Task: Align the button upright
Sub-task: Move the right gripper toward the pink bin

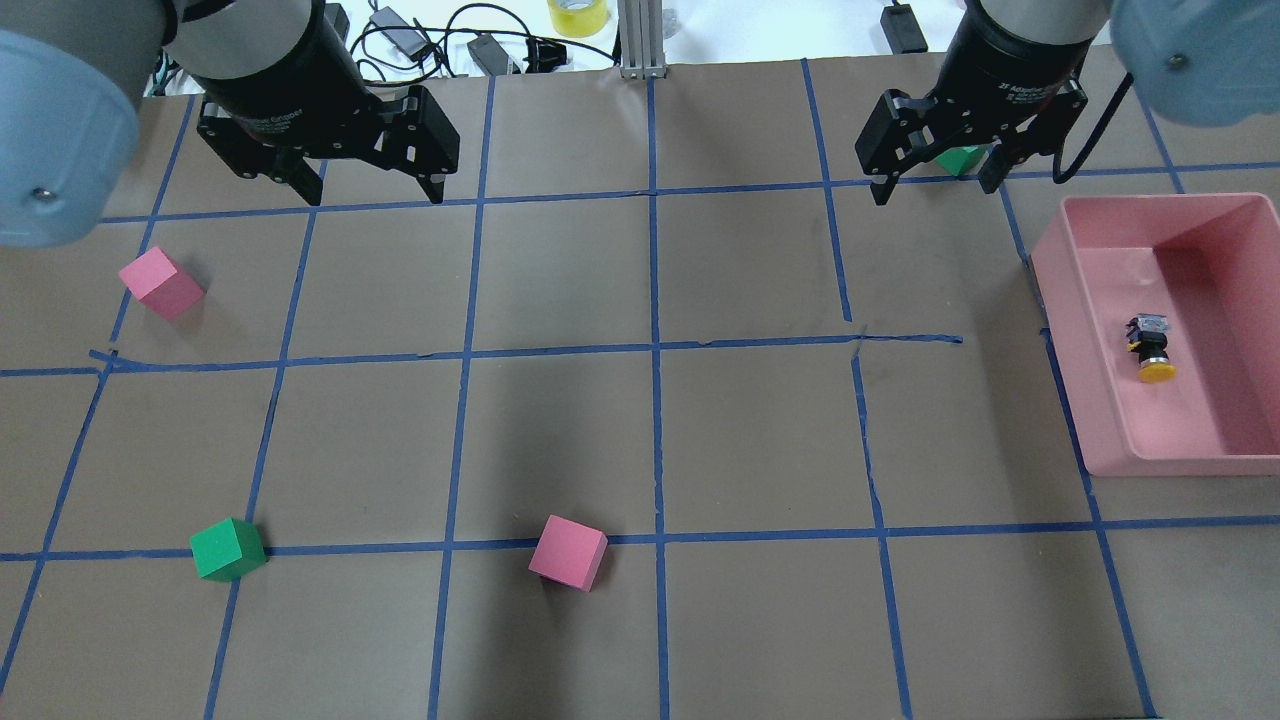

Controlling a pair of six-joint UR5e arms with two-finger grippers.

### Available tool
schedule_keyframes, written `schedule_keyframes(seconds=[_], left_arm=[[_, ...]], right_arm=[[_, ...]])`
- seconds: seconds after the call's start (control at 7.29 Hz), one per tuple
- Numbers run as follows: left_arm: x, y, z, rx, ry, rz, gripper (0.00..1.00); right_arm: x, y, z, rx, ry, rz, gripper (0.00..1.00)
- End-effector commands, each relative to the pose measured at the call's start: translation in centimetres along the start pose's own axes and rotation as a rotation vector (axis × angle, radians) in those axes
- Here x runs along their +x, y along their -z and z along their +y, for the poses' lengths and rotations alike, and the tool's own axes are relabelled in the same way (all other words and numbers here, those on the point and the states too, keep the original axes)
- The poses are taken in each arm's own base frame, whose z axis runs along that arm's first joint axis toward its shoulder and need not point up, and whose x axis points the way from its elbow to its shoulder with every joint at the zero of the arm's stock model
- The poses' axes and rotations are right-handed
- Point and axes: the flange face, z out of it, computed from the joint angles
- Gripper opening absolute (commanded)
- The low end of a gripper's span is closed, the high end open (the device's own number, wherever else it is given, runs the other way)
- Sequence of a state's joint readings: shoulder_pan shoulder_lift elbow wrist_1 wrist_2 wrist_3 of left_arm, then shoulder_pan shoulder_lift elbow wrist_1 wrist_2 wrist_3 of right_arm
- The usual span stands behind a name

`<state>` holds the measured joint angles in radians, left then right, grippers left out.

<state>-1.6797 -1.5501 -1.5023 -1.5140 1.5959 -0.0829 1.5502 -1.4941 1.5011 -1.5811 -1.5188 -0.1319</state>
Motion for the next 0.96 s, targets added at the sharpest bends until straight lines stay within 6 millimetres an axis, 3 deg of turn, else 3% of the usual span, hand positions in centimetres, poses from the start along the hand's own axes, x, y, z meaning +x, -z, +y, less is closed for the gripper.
schedule_keyframes(seconds=[0.0,0.41,0.82], left_arm=[[0.0,0.0,0.1,0.000,0.000,-0.001,1.00],[0.0,0.1,0.1,0.001,0.000,-0.001,1.00],[-0.1,0.0,0.1,0.000,0.001,-0.001,1.00]], right_arm=[[0.0,-0.2,0.1,-0.007,0.000,0.003,1.00],[-0.2,0.4,1.4,-0.045,-0.002,-0.001,1.00],[-0.3,0.2,1.3,-0.052,0.000,-0.006,1.00]])
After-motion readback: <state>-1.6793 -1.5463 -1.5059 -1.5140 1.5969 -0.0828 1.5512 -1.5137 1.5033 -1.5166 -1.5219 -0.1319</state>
